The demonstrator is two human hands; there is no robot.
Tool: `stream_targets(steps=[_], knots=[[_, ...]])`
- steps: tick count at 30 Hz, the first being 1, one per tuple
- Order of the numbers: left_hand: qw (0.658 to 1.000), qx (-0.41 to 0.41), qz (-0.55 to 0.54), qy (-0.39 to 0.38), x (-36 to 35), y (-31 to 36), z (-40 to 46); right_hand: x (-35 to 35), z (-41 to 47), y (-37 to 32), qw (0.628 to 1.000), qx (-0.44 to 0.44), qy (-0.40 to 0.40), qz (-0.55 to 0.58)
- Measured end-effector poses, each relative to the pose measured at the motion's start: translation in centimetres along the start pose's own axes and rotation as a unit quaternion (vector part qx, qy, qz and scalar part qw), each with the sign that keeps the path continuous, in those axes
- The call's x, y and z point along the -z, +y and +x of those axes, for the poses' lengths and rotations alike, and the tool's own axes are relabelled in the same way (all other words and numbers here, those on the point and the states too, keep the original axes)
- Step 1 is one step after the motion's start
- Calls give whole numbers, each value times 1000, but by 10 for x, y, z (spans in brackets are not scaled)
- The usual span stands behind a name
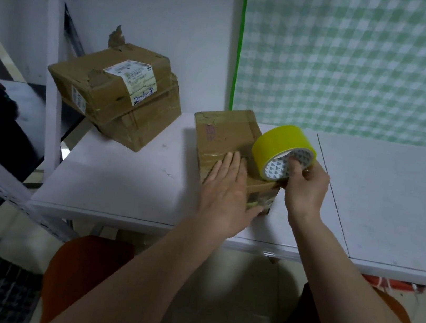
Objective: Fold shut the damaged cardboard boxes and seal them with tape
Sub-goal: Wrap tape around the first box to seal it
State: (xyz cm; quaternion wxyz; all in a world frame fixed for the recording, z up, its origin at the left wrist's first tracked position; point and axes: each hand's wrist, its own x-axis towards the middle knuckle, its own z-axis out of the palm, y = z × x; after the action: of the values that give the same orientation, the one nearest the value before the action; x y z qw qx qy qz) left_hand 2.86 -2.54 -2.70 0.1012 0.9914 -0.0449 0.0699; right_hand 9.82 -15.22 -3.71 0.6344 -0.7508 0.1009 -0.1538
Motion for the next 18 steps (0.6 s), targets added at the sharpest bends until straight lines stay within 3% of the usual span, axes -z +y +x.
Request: stream_targets(steps=[8,14,18], knots=[[1000,-10,20,1,-7,-7,-1,31,26,6,996,-64,62,17],[999,1,49,-5,-9,-7,1,26,22,29,987,-137,30,75],[997,63,21,-30,-8,-10,-2,20,11,35,973,-195,0,123]])
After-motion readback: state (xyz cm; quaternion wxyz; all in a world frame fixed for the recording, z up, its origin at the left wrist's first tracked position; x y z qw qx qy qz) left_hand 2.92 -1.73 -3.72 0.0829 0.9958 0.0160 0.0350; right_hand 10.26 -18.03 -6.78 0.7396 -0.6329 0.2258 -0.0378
